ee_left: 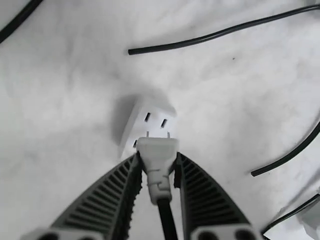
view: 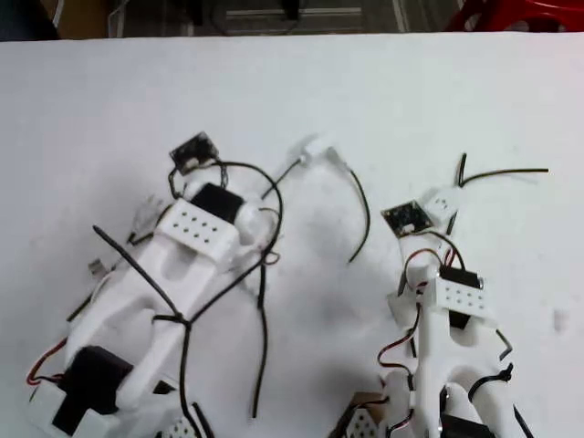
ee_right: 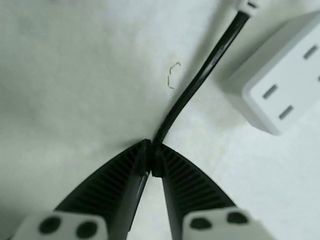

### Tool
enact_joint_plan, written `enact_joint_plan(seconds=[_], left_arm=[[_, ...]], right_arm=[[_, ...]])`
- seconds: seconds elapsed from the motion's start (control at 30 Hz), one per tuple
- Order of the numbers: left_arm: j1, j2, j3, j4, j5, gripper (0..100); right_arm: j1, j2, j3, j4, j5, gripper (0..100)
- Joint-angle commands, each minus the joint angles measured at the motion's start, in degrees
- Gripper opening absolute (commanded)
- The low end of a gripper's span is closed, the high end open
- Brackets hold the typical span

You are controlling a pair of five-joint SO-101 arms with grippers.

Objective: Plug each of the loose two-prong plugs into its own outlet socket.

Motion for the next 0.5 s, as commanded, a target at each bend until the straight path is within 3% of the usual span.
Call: enact_joint_plan(seconds=[0.0, 0.2, 0.33, 0.47], left_arm=[[0.2, 0.0, -0.1, -0.4, 0.3, 2], [0.2, 0.0, 1.4, -0.7, 0.1, 2], [0.2, 0.0, 2.4, -1.0, -5.2, 2], [0.2, 0.0, 5.0, -5.5, -5.8, 2]], right_arm=[[0.2, -0.9, 0.1, -0.7, -0.3, 2.0], [0.2, -0.9, 0.1, -0.7, -0.3, 2.0], [0.2, -0.9, 0.1, -0.7, -0.4, 2.0], [0.2, -0.9, 0.1, -0.6, -0.4, 2.0]])
